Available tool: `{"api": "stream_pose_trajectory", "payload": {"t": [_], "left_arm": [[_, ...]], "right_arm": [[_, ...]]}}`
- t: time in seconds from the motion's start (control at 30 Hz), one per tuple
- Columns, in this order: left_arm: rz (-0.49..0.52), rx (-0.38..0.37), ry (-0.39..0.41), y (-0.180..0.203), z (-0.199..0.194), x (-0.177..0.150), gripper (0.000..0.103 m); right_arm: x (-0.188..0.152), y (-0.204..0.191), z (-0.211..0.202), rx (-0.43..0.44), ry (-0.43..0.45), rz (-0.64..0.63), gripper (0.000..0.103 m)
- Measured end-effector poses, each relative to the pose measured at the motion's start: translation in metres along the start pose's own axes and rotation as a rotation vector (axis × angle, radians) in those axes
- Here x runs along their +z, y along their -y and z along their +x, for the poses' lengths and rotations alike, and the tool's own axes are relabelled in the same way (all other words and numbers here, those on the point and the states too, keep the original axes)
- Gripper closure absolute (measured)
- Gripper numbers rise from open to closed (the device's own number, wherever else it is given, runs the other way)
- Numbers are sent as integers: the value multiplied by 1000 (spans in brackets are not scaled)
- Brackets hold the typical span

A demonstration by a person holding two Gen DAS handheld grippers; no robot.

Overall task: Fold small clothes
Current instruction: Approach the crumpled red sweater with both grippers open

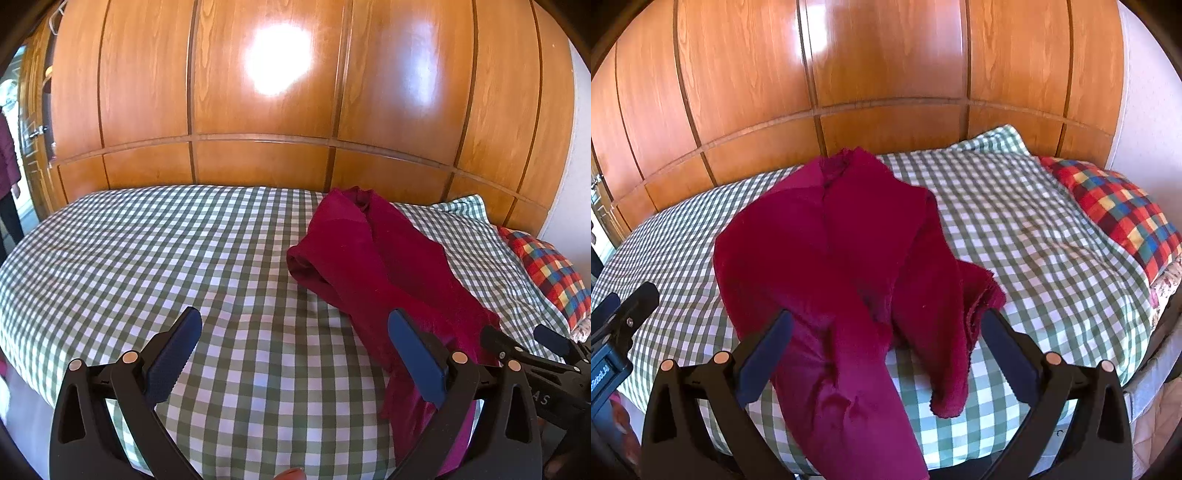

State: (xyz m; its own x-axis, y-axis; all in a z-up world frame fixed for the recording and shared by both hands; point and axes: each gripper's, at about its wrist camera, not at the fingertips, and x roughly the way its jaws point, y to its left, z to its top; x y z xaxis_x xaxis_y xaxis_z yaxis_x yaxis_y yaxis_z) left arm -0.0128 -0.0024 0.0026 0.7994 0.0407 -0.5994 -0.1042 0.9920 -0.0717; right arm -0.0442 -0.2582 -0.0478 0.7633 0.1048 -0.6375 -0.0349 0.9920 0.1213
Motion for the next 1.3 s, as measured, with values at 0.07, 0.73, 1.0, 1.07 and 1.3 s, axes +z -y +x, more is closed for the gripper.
{"api": "stream_pose_trajectory", "payload": {"t": [0.07,0.73,1.0,1.07,1.3], "left_arm": [[2,-2,-3,1,0,0,3],[17,-5,-95,9,40,-8,3],[32,1,-113,14,47,-10,3],[30,-1,-117,14,47,-11,3],[15,-34,-134,11,48,-14,3]], "right_arm": [[-2,1,-3,-1,5,3,2],[-3,45,19,10,-33,92,2],[-5,51,18,44,-26,87,2],[-7,53,18,45,-31,92,2],[-15,68,8,64,-25,102,2]]}}
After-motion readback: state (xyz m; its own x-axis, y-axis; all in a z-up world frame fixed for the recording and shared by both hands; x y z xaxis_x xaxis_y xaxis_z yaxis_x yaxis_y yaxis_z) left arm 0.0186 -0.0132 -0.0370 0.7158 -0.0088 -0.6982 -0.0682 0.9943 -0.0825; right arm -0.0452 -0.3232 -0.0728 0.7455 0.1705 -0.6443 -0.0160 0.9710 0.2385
